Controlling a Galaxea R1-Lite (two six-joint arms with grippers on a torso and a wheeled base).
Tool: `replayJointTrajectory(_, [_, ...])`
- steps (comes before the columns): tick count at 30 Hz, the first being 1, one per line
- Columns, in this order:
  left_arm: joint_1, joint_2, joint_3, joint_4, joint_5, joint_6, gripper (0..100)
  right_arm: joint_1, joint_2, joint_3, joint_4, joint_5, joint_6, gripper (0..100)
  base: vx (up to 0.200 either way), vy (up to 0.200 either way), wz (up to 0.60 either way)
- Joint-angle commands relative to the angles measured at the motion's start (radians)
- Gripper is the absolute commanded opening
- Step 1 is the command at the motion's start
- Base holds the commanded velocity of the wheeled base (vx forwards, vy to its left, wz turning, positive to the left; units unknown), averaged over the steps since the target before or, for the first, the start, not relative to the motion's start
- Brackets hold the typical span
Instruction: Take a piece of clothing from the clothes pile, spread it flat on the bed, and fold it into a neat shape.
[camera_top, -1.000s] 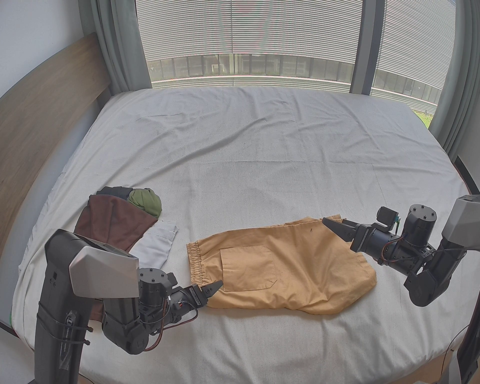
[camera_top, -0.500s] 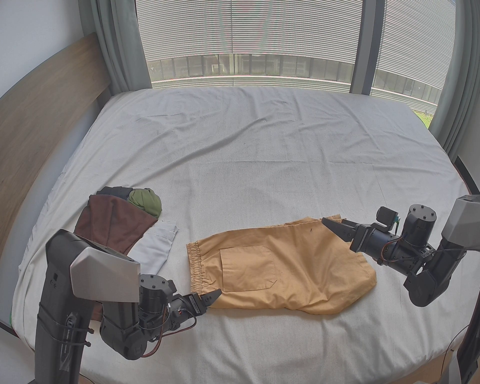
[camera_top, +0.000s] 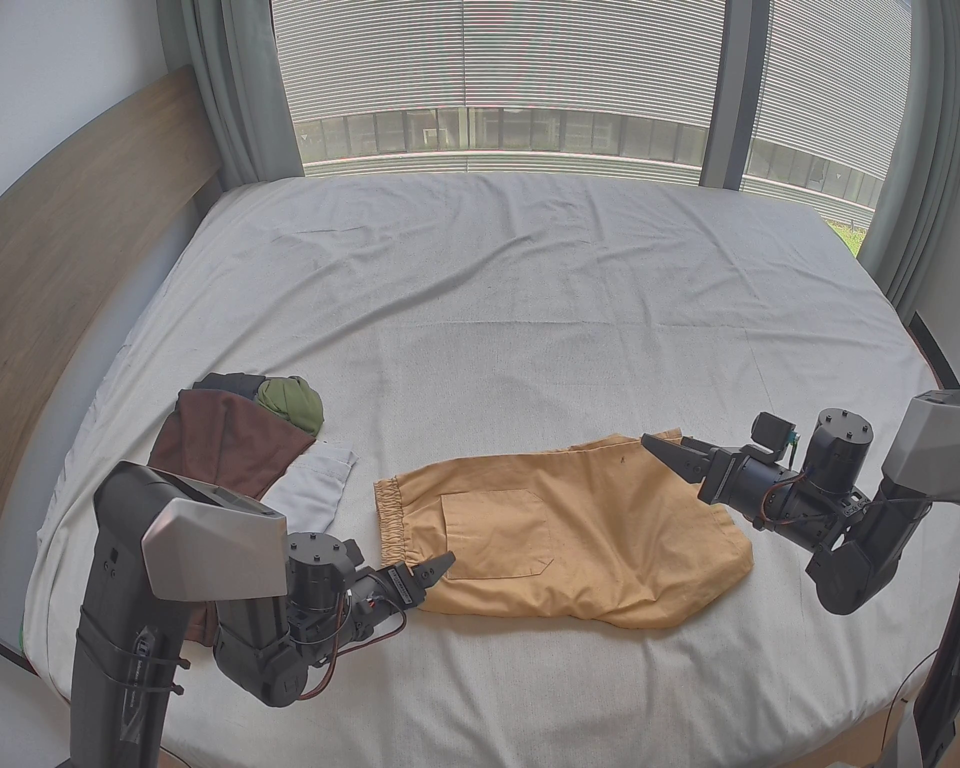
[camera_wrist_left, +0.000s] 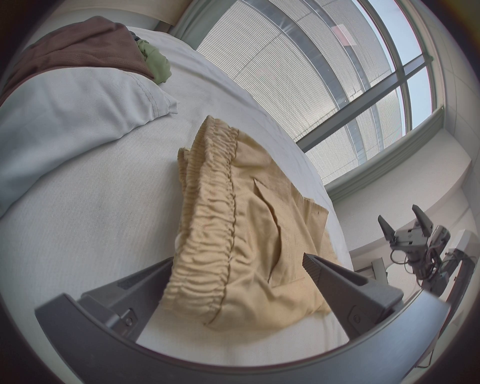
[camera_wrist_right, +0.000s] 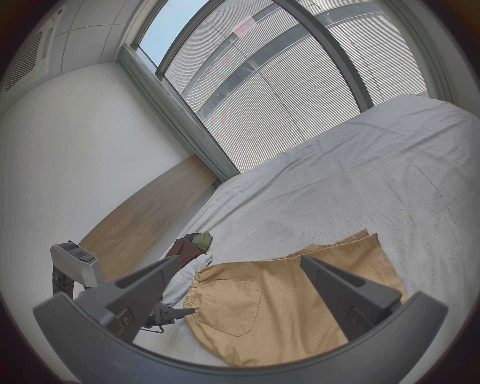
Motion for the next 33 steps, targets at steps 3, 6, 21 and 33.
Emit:
replayJointTrajectory(3, [0.020, -0.004, -0.049, -0.002, 0.013, -0.033, 100, 0.006, 0.003, 0.002, -0.002, -0.001, 0.000, 100, 0.000, 0.000, 0.00])
replayJointTrajectory(6, [0.022, -0.003, -0.052, -0.002, 0.014, -0.036, 100, 0.006, 0.003, 0.002, -0.002, -0.001, 0.000, 100, 0.000, 0.000, 0.00])
replayJointTrajectory(21, [0.022, 0.002, -0.041, -0.002, 0.016, -0.048, 100, 0.008, 0.024, 0.002, -0.003, -0.001, -0.002, 100, 0.000, 0.000, 0.00])
replayJointTrajectory(33, [0.071, -0.058, 0.023, 0.001, 0.024, -0.039, 0, 0.008, 0.038, 0.002, -0.003, -0.001, -0.003, 100, 0.000, 0.000, 0.00])
